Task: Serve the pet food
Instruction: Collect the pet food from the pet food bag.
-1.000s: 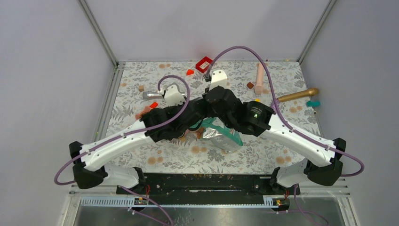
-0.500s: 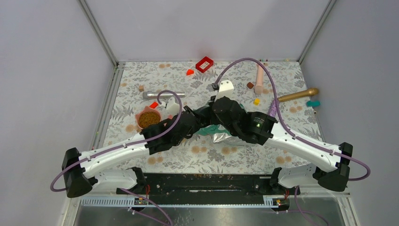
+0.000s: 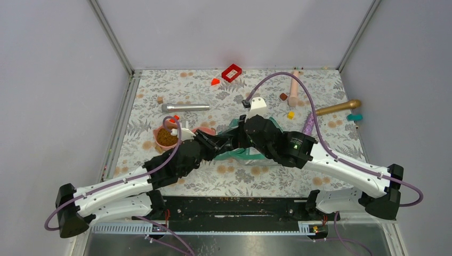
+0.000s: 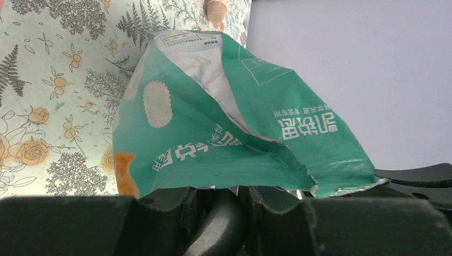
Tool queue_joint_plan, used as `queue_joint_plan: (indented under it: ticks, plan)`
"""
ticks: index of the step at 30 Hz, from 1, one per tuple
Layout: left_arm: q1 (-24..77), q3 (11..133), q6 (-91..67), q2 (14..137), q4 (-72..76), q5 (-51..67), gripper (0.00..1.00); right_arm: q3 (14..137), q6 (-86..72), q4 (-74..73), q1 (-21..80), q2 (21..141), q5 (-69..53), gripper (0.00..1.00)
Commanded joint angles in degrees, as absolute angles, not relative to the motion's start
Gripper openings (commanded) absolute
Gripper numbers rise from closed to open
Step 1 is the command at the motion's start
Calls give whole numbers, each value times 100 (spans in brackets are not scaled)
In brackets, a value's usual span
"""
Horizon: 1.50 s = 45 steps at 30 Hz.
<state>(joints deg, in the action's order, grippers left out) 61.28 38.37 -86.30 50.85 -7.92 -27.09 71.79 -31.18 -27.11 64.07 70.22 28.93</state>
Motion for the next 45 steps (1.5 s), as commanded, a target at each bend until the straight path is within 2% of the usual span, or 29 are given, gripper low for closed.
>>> queue_joint_plan:
  ticks: [1,11,26,33,45]
  plan:
    - [6025,3791,-9161,4426,-1025,-2938,0,7391,-3026,-3031,6223,6218,3532,0]
    - [6100,4737,-8801,4498,-2261,-3261,0,8101,-2453,-4351,6231,6361,3757,0]
    - [6135,4762,-8507,3785,-2575,-3538,0,8063,-2208,-4305,6223,6006,3856,0]
    - [6135,4531,-8599,3474,-2509,-3503,0,8069,-2142,-4231,6227,6008,3888,0]
    - [6135,3511,-8478,2887,-1083,-3046,0,8013,-2286,-3964,6224,5866,3741,0]
